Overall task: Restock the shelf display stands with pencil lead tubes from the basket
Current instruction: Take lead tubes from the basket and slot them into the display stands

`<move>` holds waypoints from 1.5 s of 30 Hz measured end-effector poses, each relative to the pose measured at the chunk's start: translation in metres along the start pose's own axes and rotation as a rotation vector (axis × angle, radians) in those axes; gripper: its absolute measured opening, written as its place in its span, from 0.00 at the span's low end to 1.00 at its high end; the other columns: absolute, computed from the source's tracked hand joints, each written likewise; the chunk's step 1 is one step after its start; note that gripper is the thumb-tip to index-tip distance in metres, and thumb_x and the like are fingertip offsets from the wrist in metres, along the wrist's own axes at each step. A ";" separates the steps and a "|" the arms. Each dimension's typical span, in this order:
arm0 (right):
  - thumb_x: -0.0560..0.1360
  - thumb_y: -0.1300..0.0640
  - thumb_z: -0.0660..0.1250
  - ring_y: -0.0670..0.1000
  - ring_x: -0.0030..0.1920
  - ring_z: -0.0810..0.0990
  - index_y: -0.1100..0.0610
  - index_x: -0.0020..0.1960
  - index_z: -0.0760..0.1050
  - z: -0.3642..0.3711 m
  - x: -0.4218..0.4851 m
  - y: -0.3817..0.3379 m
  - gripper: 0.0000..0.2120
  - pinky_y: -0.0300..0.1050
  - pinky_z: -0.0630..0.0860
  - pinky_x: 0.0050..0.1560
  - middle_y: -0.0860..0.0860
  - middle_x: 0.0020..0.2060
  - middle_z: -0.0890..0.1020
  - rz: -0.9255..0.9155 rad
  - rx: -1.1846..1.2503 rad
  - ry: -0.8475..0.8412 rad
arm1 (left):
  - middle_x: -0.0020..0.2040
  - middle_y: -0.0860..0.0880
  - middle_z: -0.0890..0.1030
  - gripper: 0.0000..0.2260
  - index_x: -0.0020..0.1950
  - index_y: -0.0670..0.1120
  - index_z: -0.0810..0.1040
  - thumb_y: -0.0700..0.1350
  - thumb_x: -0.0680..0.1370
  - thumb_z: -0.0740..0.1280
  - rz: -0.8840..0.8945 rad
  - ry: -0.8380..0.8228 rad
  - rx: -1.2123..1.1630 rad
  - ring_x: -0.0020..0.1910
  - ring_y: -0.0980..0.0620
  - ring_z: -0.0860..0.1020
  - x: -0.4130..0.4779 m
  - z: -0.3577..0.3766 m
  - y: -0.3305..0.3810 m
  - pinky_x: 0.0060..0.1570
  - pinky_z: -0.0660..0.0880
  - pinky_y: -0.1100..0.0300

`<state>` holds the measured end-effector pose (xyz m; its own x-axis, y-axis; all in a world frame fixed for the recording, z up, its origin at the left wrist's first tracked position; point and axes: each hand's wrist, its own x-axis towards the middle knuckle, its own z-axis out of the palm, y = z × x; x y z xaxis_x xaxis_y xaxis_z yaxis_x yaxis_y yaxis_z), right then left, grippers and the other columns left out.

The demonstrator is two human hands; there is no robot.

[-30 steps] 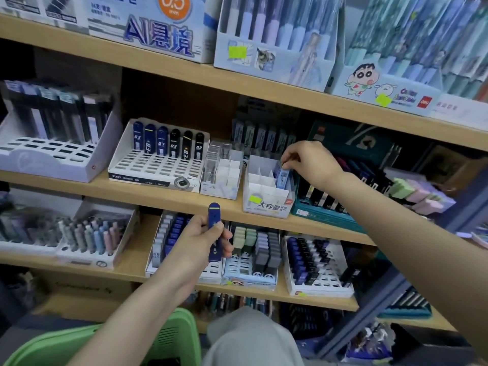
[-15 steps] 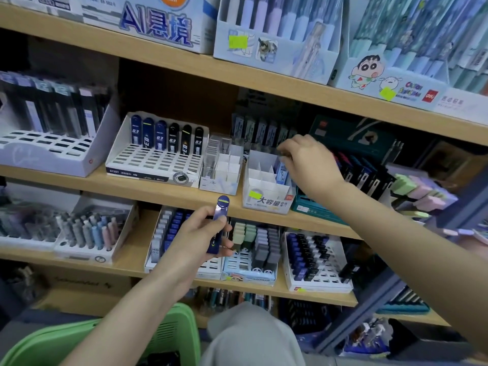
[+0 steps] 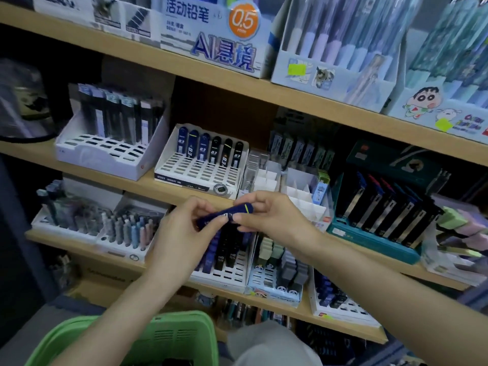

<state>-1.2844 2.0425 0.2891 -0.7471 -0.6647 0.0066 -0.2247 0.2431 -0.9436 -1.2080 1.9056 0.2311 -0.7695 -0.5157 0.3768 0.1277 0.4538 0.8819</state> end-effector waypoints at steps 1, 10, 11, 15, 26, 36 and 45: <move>0.74 0.67 0.68 0.43 0.40 0.82 0.57 0.49 0.77 0.006 0.004 -0.001 0.08 0.33 0.78 0.42 0.54 0.44 0.83 -0.007 0.014 -0.004 | 0.38 0.57 0.79 0.09 0.40 0.57 0.72 0.48 0.72 0.72 0.062 0.029 0.081 0.39 0.61 0.77 0.003 -0.009 -0.002 0.39 0.71 0.67; 0.78 0.60 0.65 0.50 0.44 0.81 0.53 0.51 0.76 0.028 0.079 -0.039 0.04 0.41 0.79 0.46 0.52 0.44 0.82 -0.288 -0.294 0.308 | 0.52 0.59 0.70 0.12 0.61 0.50 0.72 0.49 0.79 0.62 0.180 0.052 0.237 0.54 0.58 0.71 0.048 -0.048 -0.025 0.52 0.71 0.60; 0.78 0.59 0.65 0.51 0.45 0.81 0.52 0.52 0.75 0.028 0.091 -0.042 0.04 0.42 0.79 0.46 0.51 0.43 0.81 -0.323 -0.371 0.356 | 0.55 0.58 0.68 0.14 0.64 0.49 0.71 0.49 0.79 0.60 0.200 0.021 0.291 0.58 0.57 0.70 0.053 -0.050 -0.027 0.56 0.70 0.58; 0.77 0.58 0.66 0.45 0.41 0.78 0.55 0.55 0.77 0.032 0.140 -0.048 0.07 0.33 0.74 0.41 0.49 0.43 0.81 -0.404 -0.603 0.414 | 0.64 0.53 0.68 0.19 0.71 0.48 0.66 0.51 0.80 0.57 0.288 -0.130 0.497 0.65 0.53 0.65 0.071 -0.050 -0.045 0.66 0.63 0.57; 0.79 0.52 0.62 0.51 0.55 0.79 0.54 0.63 0.74 0.057 0.217 -0.055 0.14 0.50 0.76 0.58 0.53 0.55 0.80 -0.279 -0.971 0.252 | 0.62 0.47 0.74 0.19 0.66 0.44 0.73 0.48 0.77 0.65 0.454 -0.133 0.637 0.64 0.48 0.71 0.083 -0.045 -0.085 0.66 0.56 0.58; 0.78 0.56 0.64 0.50 0.50 0.78 0.53 0.56 0.77 0.058 0.223 -0.061 0.08 0.44 0.75 0.55 0.52 0.51 0.80 -0.310 -1.021 0.095 | 0.58 0.48 0.77 0.19 0.62 0.45 0.76 0.50 0.74 0.64 0.476 -0.102 0.672 0.59 0.49 0.75 0.083 -0.045 -0.086 0.65 0.59 0.59; 0.79 0.52 0.62 0.48 0.46 0.77 0.55 0.55 0.74 0.057 0.224 -0.053 0.08 0.42 0.73 0.46 0.50 0.47 0.78 -0.269 -1.006 0.242 | 0.58 0.47 0.77 0.19 0.63 0.43 0.76 0.48 0.73 0.69 0.474 -0.124 0.710 0.60 0.48 0.75 0.084 -0.047 -0.083 0.64 0.59 0.59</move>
<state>-1.4042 1.8399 0.3217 -0.6755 -0.6523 0.3440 -0.7309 0.6539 -0.1955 -1.2535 1.7911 0.2031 -0.8020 -0.0928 0.5901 0.0627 0.9693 0.2377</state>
